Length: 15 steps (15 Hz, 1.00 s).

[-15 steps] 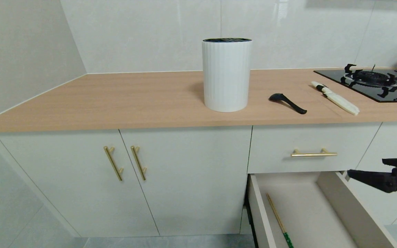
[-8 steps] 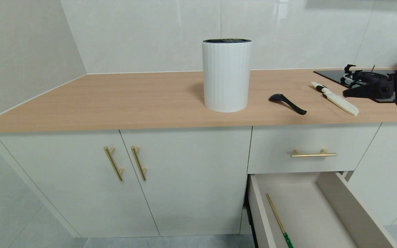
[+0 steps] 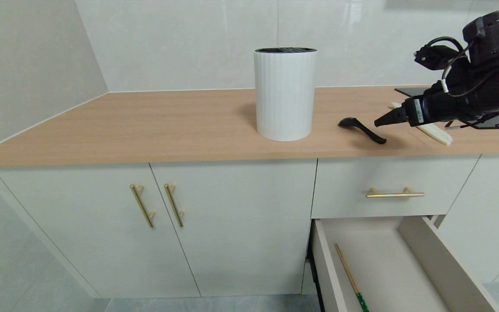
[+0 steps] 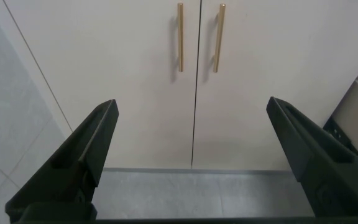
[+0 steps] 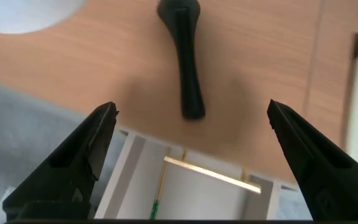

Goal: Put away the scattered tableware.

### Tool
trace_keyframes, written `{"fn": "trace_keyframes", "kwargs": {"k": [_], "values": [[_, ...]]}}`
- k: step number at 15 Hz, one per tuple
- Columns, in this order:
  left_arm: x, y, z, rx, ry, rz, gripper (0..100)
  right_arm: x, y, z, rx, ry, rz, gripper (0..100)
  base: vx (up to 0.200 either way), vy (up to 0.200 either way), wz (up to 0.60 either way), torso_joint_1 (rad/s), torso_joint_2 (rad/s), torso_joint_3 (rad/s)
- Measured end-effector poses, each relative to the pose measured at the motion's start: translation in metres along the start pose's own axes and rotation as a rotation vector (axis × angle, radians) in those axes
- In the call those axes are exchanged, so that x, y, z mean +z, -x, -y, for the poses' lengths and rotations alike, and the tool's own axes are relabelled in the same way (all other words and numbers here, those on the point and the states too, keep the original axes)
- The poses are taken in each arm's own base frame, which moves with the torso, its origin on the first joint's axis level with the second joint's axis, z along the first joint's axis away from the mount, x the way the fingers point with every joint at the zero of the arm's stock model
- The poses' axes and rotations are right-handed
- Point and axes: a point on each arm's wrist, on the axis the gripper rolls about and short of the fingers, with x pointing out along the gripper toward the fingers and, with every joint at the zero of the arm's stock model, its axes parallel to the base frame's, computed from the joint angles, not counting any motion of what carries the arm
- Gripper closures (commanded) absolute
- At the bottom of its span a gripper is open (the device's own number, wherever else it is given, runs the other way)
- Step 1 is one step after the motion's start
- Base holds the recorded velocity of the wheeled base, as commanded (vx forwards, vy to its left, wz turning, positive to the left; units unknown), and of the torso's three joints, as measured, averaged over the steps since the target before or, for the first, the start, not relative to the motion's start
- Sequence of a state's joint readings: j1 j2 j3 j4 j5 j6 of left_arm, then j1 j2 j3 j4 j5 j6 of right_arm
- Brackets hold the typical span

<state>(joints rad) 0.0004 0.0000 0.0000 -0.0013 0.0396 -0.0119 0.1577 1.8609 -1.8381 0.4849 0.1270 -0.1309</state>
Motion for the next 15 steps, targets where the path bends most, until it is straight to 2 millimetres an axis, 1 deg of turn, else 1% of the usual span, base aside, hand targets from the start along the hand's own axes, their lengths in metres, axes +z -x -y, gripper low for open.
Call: {"fn": "trace_keyframes", "kwargs": {"k": [3,6,9,15], "values": [[0.0,0.0,0.0,0.0,0.0,0.0,0,-0.004,-0.031,0.003,0.006,0.003,-0.033,0,0.0,0.0,0.0,0.0,0.0,0.0],[0.0,0.0,0.0,0.0,0.0,0.0,0,-0.005,-0.051,0.005,0.009,0.002,-0.042,0,0.0,0.0,0.0,0.0,0.0,0.0],[0.0,0.0,0.0,0.0,0.0,0.0,0,-0.007,-0.062,0.005,0.014,0.0,-0.052,0,0.0,0.0,0.0,0.0,0.0,0.0],[0.0,0.0,0.0,0.0,0.0,0.0,0,-0.005,-0.07,0.005,0.025,0.0,-0.016,0,0.0,0.0,0.0,0.0,0.0,0.0]]}}
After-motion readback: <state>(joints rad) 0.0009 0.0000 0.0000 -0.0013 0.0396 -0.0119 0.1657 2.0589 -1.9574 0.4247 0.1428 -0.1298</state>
